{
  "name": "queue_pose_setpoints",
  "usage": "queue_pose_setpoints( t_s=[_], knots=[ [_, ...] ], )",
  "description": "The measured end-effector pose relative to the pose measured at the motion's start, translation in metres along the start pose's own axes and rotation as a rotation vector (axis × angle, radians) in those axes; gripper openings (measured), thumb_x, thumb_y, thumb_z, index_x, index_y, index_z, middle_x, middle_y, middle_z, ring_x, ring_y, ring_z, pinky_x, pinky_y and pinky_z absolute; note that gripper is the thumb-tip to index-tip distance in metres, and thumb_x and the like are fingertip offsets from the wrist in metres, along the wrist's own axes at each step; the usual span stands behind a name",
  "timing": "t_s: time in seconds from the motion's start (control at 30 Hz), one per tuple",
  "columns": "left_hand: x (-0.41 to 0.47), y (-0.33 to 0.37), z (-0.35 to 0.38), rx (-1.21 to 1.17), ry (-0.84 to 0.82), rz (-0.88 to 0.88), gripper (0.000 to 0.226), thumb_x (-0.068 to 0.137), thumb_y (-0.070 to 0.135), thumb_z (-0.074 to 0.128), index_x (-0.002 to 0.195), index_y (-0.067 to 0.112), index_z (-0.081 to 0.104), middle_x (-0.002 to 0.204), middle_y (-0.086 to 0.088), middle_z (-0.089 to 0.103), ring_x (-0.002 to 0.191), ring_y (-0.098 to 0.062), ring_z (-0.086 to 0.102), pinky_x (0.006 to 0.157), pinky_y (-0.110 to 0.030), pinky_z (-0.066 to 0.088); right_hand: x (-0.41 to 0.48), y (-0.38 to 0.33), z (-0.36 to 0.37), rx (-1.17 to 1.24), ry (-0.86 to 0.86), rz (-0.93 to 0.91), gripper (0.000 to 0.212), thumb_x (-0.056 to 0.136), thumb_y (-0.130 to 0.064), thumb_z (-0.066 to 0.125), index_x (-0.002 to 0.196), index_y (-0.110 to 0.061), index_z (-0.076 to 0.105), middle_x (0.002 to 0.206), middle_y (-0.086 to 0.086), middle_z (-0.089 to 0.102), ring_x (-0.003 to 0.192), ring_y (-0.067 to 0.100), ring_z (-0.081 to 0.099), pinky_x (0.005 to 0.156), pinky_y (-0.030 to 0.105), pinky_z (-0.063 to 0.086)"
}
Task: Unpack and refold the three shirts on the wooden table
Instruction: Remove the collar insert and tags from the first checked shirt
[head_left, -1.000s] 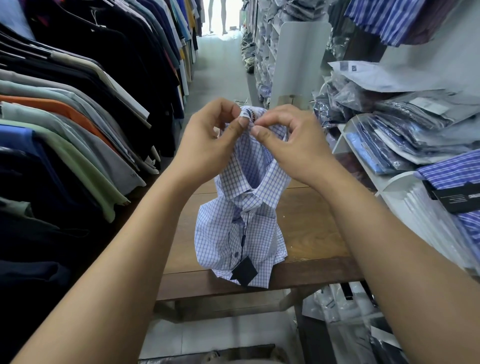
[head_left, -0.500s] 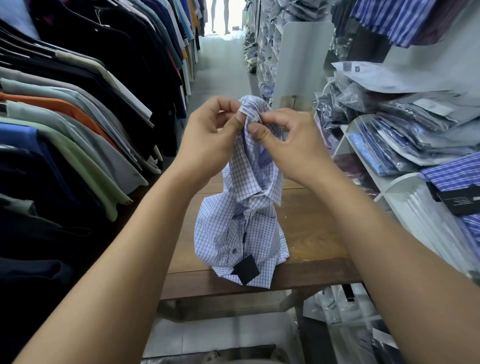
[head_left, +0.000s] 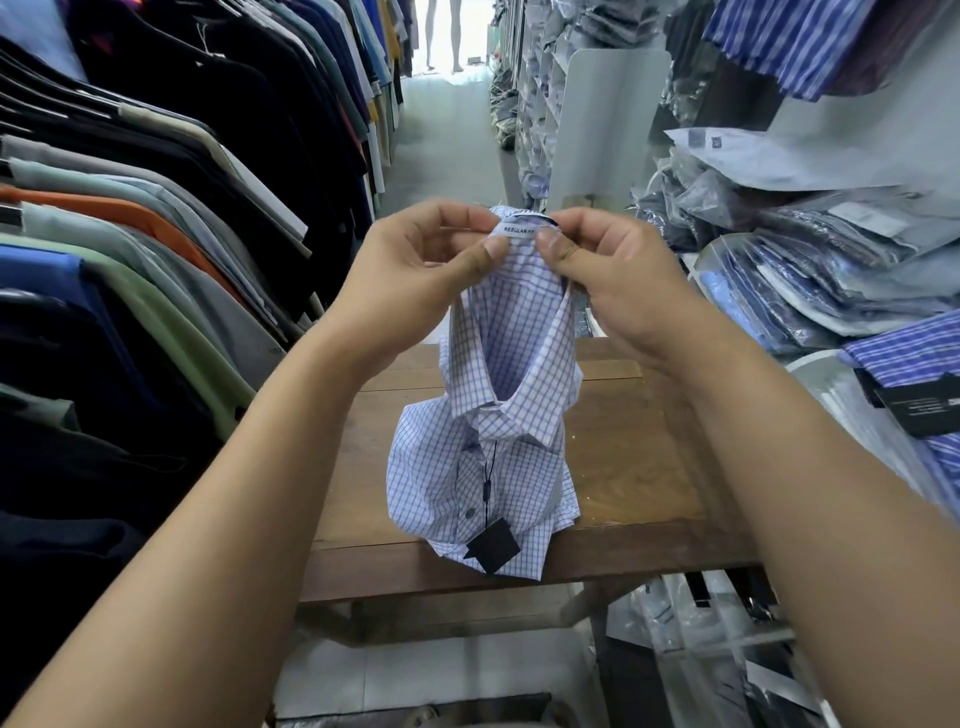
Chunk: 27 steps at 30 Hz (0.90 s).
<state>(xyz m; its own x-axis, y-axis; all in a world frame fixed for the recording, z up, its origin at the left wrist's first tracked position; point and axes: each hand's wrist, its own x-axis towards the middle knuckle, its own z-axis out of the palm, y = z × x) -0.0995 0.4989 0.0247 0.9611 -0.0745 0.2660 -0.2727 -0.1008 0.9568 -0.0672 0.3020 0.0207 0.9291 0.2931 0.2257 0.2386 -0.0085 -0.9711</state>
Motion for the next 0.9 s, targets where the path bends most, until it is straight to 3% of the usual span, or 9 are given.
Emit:
queue_pose_setpoints(
  t_s=[0.2,0.37,0.5,0.6,0.67,0.77,0.9],
  knots=[
    [0.0,0.003,-0.002,-0.039,0.024,-0.003,0.011,0.094,0.018,0.07,0.103,0.012,0.071,0.094,-0.011,0.072,0.088,-0.012,0.067,0.085,-0.022,0.052,0.004,-0.006,-0.004,0.023,-0.11,0.069,0.016,0.089,-0.023,0.062,0.094,-0.012,0.073,0.099,0.013,0.07,0.095,0.024,0.061,0.101,0.045,0.049],
    [-0.003,0.009,-0.004,-0.02,0.066,0.007,0.011,0.091,0.015,0.075,0.1,0.014,0.069,0.083,-0.001,0.074,0.084,-0.011,0.069,0.086,-0.026,0.055,0.005,-0.008,-0.003,-0.003,-0.121,0.074,0.014,0.088,-0.025,0.064,0.089,-0.016,0.075,0.094,0.011,0.07,0.091,0.025,0.059,0.091,0.04,0.049],
    [-0.006,0.014,-0.006,-0.024,0.103,0.001,0.019,0.092,0.017,0.074,0.1,0.016,0.056,0.079,-0.001,0.071,0.084,-0.019,0.066,0.081,-0.031,0.052,0.003,-0.009,-0.005,-0.057,-0.087,0.03,0.012,0.095,-0.016,0.067,0.104,-0.01,0.071,0.093,0.008,0.073,0.087,0.013,0.066,0.086,0.028,0.053],
    [-0.008,0.015,-0.006,-0.036,0.115,-0.005,0.024,0.093,0.015,0.072,0.1,0.015,0.049,0.079,-0.003,0.069,0.084,-0.018,0.066,0.083,-0.03,0.053,0.0,-0.009,-0.007,-0.072,-0.064,-0.002,0.023,0.093,-0.016,0.071,0.115,-0.016,0.067,0.101,0.016,0.075,0.092,0.017,0.07,0.092,0.034,0.056],
    [-0.008,0.014,-0.005,-0.024,0.119,-0.008,0.024,0.094,0.015,0.072,0.1,0.014,0.048,0.08,-0.006,0.068,0.084,-0.021,0.065,0.084,-0.034,0.052,-0.001,-0.01,-0.007,-0.153,-0.026,-0.044,0.021,0.089,-0.021,0.074,0.11,-0.019,0.068,0.092,0.007,0.077,0.086,0.015,0.07,0.088,0.035,0.057],
    [-0.007,0.013,-0.004,-0.025,0.124,-0.015,0.024,0.093,0.015,0.072,0.098,0.016,0.048,0.077,-0.003,0.069,0.084,-0.025,0.063,0.086,-0.04,0.051,-0.001,-0.012,-0.006,-0.28,0.033,-0.112,0.011,0.09,-0.017,0.075,0.099,-0.019,0.069,0.077,-0.008,0.073,0.073,0.002,0.066,0.074,0.024,0.054],
    [-0.006,0.012,-0.002,-0.017,0.137,-0.017,0.024,0.093,0.014,0.072,0.098,0.015,0.048,0.074,0.002,0.07,0.083,-0.022,0.065,0.085,-0.038,0.052,0.0,-0.01,-0.004,-0.361,0.07,-0.154,0.006,0.091,-0.021,0.074,0.092,-0.026,0.071,0.076,-0.009,0.071,0.071,0.001,0.063,0.075,0.026,0.053]
  ],
)
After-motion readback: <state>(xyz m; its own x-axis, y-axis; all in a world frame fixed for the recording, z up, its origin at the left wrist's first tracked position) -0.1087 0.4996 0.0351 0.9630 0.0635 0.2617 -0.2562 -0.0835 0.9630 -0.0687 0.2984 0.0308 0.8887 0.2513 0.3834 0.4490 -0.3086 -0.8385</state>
